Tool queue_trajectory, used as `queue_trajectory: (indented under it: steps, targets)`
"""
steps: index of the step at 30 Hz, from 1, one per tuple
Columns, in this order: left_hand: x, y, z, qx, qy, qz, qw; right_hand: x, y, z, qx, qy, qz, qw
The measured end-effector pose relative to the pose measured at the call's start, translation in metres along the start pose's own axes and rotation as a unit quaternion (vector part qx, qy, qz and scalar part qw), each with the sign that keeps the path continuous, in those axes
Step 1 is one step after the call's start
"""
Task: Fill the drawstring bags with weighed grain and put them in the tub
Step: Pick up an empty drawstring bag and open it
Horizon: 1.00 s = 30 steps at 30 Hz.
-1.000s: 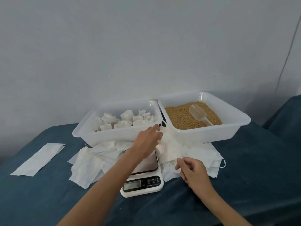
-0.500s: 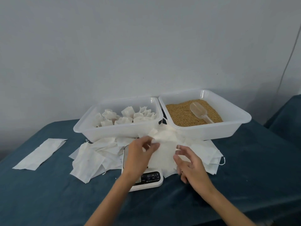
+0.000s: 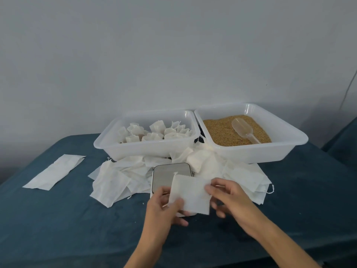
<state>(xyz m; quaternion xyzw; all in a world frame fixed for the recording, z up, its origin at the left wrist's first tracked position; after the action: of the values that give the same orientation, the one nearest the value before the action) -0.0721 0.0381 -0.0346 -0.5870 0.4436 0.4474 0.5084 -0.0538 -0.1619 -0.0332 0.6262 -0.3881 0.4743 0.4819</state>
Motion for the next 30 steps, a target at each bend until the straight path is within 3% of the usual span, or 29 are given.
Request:
queue_trajectory:
  steps: [4,6,8,9,11,14,20,30]
  targets:
    - [-0.008,0.001,0.001,0.009,-0.038,-0.044,0.998,0.003,0.003,-0.004,-0.02,0.081,0.004,0.997]
    - [-0.014,0.0,0.004,0.01,-0.061,-0.072,0.995,0.009,0.008,-0.005,-0.104,0.152,0.031,0.982]
    - [-0.017,0.003,0.005,0.004,-0.081,-0.08,0.993,0.022,0.021,-0.005,-0.22,0.228,0.101,0.943]
    - [-0.017,0.004,0.005,0.001,-0.084,-0.079,0.993,0.029,0.029,-0.01,-0.235,0.236,0.142,0.932]
    - [-0.018,0.007,0.002,-0.005,-0.067,-0.074,0.995,0.034,0.039,-0.029,-0.165,0.239,0.18,0.94]
    - [-0.024,0.011,-0.004,0.002,-0.051,-0.077,0.996,0.028,0.047,-0.056,-0.039,0.203,0.142,0.968]
    - [-0.036,0.022,-0.019,0.073,0.051,-0.061,0.994,0.041,0.048,-0.04,-0.082,0.152,0.146,0.974]
    - [-0.041,0.027,-0.023,0.079,0.043,-0.057,0.994,0.038,0.048,-0.043,-0.057,0.144,0.108,0.982]
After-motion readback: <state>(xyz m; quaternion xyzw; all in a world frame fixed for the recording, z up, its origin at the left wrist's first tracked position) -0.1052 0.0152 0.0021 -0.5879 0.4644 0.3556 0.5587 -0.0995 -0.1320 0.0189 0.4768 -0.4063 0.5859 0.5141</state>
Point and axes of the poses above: each hand's wrist, its own y-axis away from the middle knuckle, its own z-axis out of the back of the hand, x = y × z, the point moved 6 cm from there along -y, towards the middle knuckle, and after that the axes turned 13 degrees about -z, right-handed, at the moved point
